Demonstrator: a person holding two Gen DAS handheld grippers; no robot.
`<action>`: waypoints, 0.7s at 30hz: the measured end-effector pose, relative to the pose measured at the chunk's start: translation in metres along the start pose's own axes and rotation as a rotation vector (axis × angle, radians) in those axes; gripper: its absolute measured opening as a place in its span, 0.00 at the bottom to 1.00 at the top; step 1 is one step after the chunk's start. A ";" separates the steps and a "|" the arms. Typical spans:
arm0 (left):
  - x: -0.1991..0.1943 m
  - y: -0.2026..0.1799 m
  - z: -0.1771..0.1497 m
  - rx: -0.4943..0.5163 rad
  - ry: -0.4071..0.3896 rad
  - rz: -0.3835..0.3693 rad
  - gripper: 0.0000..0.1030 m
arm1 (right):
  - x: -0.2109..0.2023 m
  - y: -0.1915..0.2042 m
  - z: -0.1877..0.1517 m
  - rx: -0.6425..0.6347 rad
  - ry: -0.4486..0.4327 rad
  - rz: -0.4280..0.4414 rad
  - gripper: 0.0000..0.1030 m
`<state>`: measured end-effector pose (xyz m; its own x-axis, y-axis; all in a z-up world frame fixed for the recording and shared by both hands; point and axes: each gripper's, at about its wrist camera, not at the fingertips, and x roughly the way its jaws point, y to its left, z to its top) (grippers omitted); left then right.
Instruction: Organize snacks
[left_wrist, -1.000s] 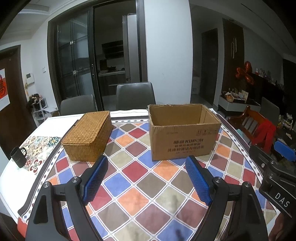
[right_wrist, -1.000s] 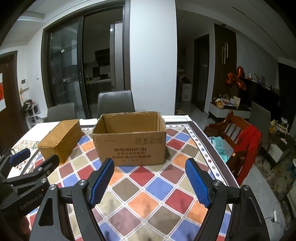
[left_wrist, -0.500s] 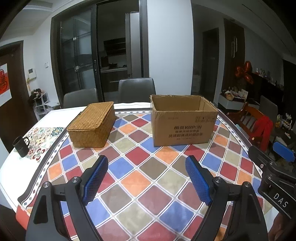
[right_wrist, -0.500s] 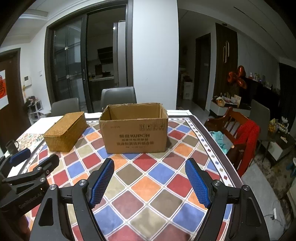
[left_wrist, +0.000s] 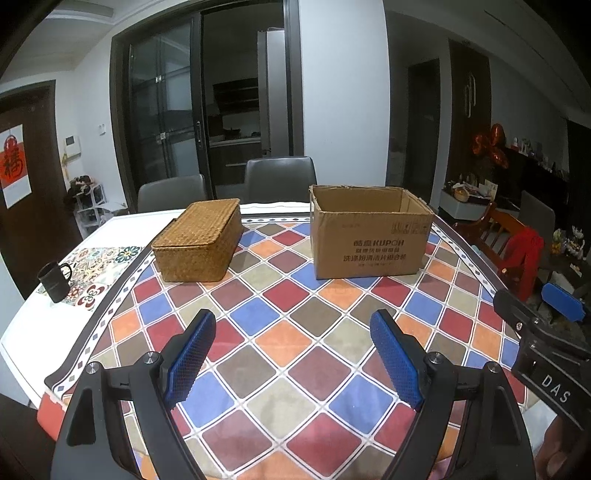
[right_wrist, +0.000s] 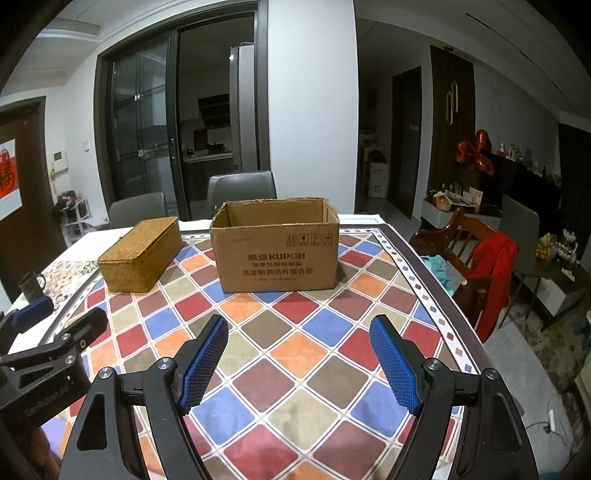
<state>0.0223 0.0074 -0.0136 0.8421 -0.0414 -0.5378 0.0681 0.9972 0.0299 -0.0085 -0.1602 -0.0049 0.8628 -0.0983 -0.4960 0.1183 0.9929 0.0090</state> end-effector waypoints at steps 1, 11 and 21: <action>-0.001 0.000 0.000 0.000 -0.002 0.001 0.83 | -0.002 0.000 0.000 0.001 -0.004 -0.002 0.78; -0.012 0.000 -0.001 -0.006 -0.014 -0.008 0.83 | -0.017 0.001 0.002 -0.012 -0.030 -0.013 0.78; -0.013 -0.002 0.000 -0.003 -0.015 -0.012 0.83 | -0.019 0.001 0.002 -0.007 -0.032 -0.012 0.78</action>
<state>0.0114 0.0063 -0.0066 0.8491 -0.0545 -0.5254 0.0768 0.9968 0.0207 -0.0239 -0.1578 0.0058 0.8764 -0.1125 -0.4683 0.1256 0.9921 -0.0033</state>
